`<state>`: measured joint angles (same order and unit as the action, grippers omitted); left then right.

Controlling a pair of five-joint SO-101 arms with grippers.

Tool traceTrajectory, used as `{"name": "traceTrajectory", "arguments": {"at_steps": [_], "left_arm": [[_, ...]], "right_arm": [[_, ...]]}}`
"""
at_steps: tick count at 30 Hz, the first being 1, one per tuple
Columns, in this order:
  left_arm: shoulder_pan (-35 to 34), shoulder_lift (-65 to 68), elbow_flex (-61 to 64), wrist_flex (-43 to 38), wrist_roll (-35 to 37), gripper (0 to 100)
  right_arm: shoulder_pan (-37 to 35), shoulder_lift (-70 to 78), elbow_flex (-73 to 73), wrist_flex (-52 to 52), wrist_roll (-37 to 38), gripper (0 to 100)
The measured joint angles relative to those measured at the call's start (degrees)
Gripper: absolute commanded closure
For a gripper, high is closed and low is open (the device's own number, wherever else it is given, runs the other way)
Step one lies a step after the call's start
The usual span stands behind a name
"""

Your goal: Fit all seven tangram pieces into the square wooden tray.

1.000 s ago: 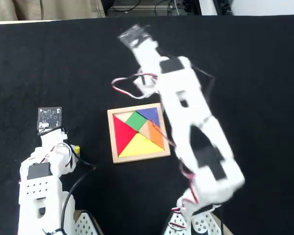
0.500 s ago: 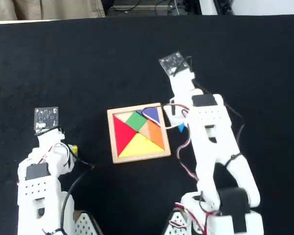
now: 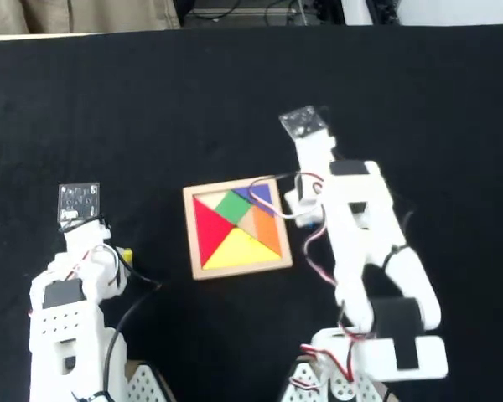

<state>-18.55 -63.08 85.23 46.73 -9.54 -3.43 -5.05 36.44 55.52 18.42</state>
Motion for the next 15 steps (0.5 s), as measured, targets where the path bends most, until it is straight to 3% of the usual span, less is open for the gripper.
{"name": "traceTrajectory", "arguments": {"at_steps": [15], "left_arm": [[0.0,0.0,0.0,0.0,0.0,78]], "right_arm": [[0.9,3.7,0.0,-4.6,0.0,81.1]]}}
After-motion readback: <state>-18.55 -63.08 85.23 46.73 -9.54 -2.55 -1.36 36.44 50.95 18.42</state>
